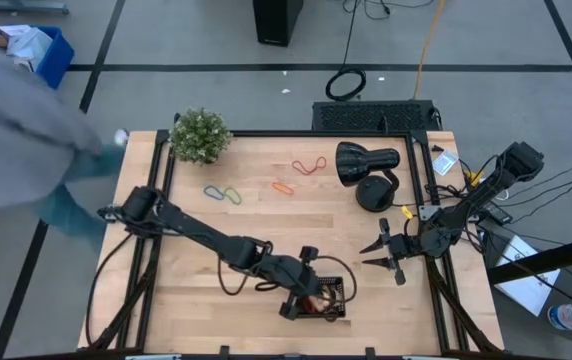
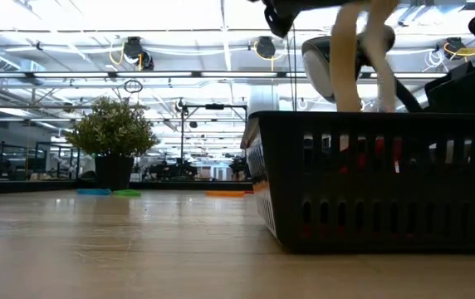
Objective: Pick and place rubber bands into bin
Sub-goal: Put the brown rubber band into the black bin
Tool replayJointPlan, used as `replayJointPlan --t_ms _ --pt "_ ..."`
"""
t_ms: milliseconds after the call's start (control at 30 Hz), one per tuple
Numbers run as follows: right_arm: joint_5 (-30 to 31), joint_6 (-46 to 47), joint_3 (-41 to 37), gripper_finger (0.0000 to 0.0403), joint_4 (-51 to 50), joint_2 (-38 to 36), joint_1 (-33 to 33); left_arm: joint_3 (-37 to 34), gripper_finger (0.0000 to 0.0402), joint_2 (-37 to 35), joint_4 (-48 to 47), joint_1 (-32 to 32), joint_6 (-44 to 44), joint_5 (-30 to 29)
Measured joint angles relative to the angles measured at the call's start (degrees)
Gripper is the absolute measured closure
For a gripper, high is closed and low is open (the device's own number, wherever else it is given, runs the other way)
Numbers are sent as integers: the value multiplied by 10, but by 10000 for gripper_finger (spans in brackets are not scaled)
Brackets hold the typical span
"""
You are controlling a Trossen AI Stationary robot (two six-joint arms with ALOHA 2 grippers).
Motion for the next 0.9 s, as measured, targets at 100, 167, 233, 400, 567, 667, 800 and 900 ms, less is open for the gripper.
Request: replayJointPlan --t_ms 100,167,233,400,567,667,800,900 --pt "0 0 0 287 0 0 0 0 398 20 2 4 -3 4" --pt "0 0 0 286 0 0 0 0 394 34 2 8 -7 8" --pt "0 0 0 286 0 0 0 0 390 49 5 12 -7 11" --pt "0 0 0 286 -1 0 0 0 397 79 11 19 -21 37" --pt "0 0 0 286 -3 0 0 0 381 91 10 24 -41 65" --pt "0 0 0 287 -4 0 0 0 382 91 11 24 -59 66" --pt "0 0 0 287 -4 0 0 0 391 91 10 22 -67 61" --pt "0 0 0 286 -4 0 0 0 393 91 10 22 -86 53"
